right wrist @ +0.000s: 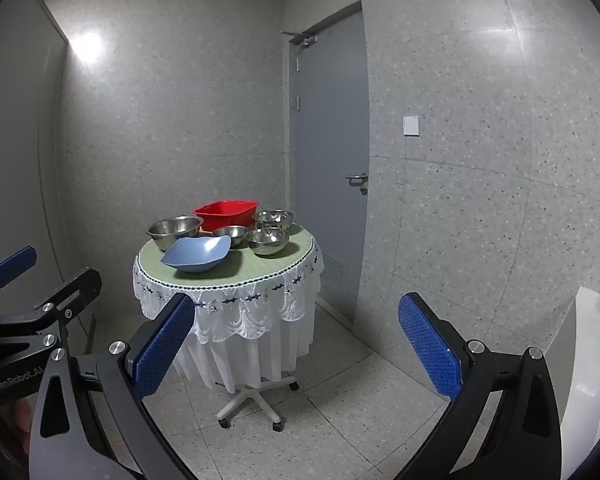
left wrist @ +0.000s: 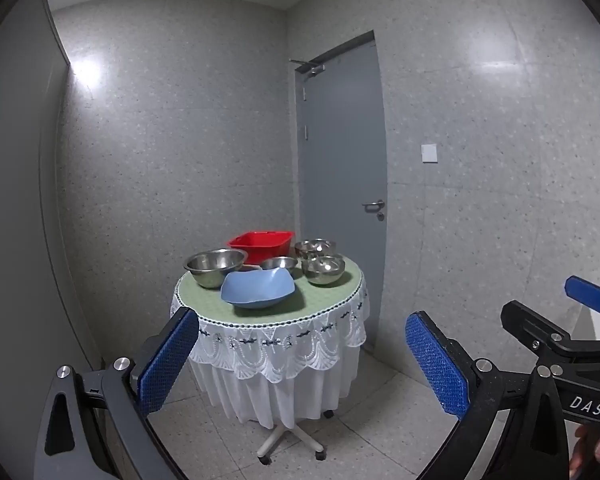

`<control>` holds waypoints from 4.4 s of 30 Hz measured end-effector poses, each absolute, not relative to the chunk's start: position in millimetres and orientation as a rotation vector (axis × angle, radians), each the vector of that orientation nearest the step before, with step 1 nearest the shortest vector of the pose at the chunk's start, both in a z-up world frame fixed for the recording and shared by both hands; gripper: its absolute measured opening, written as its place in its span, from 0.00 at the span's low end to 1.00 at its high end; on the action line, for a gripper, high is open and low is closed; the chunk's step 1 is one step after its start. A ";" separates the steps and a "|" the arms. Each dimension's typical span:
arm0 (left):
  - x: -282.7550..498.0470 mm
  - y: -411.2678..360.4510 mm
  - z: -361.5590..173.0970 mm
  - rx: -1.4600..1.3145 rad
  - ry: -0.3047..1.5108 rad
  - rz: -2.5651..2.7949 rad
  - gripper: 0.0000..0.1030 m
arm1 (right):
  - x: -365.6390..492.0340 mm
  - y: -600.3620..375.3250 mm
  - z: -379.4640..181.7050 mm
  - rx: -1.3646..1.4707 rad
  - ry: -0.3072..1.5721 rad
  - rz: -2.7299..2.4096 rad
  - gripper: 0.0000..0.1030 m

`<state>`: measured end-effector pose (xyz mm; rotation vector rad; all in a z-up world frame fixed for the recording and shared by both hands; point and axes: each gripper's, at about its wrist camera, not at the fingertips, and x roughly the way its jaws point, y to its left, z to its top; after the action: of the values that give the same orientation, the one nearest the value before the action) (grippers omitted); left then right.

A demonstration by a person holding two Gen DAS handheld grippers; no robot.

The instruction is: Organize plates and bowls

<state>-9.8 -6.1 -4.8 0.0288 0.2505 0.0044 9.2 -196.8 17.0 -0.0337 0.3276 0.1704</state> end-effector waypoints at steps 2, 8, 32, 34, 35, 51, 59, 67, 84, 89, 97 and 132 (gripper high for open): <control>-10.4 -7.2 -4.9 0.026 0.250 0.004 0.99 | 8.7 -196.7 17.3 -0.033 0.328 0.171 1.00; -9.4 -4.4 -2.9 0.021 0.248 0.004 0.99 | 10.1 -195.5 18.1 -0.030 0.329 0.170 1.00; -9.2 -0.7 -10.7 0.019 0.238 0.008 0.99 | 6.4 -192.5 12.4 -0.010 0.324 0.175 1.00; -9.3 -0.2 -10.8 0.018 0.235 0.008 0.99 | 7.5 -192.2 12.1 -0.008 0.325 0.175 1.00; -9.1 -0.5 -10.6 0.018 0.235 0.009 0.99 | 6.9 -193.2 12.2 -0.009 0.324 0.175 1.00; -8.5 -4.7 -7.7 0.020 0.236 0.012 0.99 | 9.4 -199.6 5.7 0.003 0.326 0.183 1.00; -8.3 -9.0 -4.9 0.023 0.240 0.014 0.99 | 13.6 -199.8 6.3 0.005 0.332 0.183 1.00; -8.5 -11.3 -2.4 0.023 0.240 0.019 0.99 | 17.8 -198.9 5.4 0.007 0.334 0.186 1.00; -7.5 -16.4 1.1 0.028 0.242 0.024 0.99 | 23.3 -199.3 4.6 0.014 0.337 0.188 1.00; -6.2 -17.9 2.8 0.029 0.242 0.026 0.99 | 23.9 -198.7 4.8 0.015 0.338 0.188 1.00; 2.2 -19.5 9.7 0.036 0.261 0.031 0.99 | 28.8 -197.9 5.9 0.020 0.350 0.195 1.00; 400.2 131.9 43.8 0.019 0.359 -0.029 0.99 | 303.6 -79.6 9.2 0.083 0.464 0.166 1.00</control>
<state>400.2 131.9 43.8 0.0190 0.3591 -0.0286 303.6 -79.6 9.2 0.0832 0.4641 0.1663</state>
